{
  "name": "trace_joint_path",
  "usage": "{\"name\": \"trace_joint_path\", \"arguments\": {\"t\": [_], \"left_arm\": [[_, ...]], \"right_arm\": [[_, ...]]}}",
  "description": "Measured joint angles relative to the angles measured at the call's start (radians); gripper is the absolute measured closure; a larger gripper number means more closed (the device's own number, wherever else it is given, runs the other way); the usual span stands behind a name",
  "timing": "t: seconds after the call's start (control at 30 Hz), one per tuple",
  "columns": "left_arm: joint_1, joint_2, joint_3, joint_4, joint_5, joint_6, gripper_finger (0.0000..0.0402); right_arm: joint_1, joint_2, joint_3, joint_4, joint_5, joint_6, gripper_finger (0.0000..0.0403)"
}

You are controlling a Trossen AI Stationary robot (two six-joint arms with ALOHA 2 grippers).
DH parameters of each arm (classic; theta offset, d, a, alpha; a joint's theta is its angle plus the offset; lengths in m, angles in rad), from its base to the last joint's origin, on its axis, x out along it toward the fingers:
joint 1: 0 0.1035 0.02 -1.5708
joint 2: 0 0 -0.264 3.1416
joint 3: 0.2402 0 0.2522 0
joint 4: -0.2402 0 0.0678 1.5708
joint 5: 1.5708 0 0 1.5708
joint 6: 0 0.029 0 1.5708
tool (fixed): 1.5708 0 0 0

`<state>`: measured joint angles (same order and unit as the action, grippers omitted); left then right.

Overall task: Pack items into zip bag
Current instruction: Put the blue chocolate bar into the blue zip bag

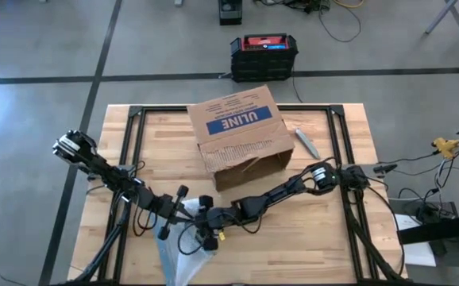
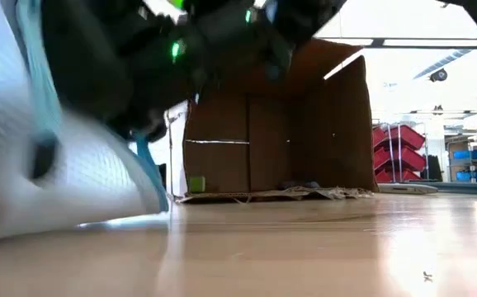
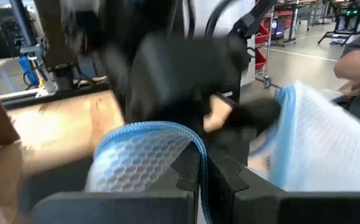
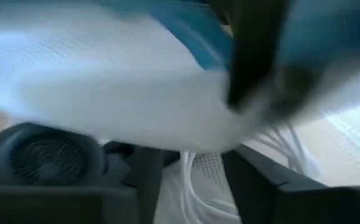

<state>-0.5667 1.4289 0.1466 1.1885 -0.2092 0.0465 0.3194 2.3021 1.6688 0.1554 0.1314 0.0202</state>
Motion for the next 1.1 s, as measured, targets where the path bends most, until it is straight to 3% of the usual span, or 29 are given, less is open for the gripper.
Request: {"name": "trace_joint_path", "arguments": {"t": [0.2, 0.37, 0.53, 0.73, 0.83, 0.9, 1.1], "left_arm": [[0.0, -0.057, -0.072, -0.003, -0.004, -0.012, 0.0401], [0.0, -0.145, -0.108, -0.004, 0.008, -0.01, 0.0401], [-0.001, -0.175, -0.114, 0.001, 0.04, -0.011, 0.0402], [-0.002, -0.109, -0.063, 0.007, -0.015, -0.017, 0.0401], [-0.002, -0.062, -0.026, 0.006, -0.017, -0.011, 0.0401], [-0.002, -0.029, -0.001, 0.009, -0.017, -0.005, 0.0401], [-0.002, 0.057, 0.045, 0.008, -0.024, -0.003, 0.0401]], "right_arm": [[0.047, -0.095, 0.0, -0.224, 0.049, -0.022, 0.0176], [0.081, -0.164, 0.0, -0.427, 0.195, 0.003, 0.0152], [0.115, -0.22, 0.0, -0.726, 0.367, 0.251, 0.0154], [0.105, -0.256, -0.054, -1.16, 0.629, 0.725, 0.0188], [0.062, -0.257, -0.091, -1.321, 0.68, 0.973, 0.0213], [0.014, -0.254, -0.128, -1.318, 0.693, 1.063, 0.0235], [-0.135, -0.239, -0.248, -1.104, 0.774, 1.133, 0.0331]]}}
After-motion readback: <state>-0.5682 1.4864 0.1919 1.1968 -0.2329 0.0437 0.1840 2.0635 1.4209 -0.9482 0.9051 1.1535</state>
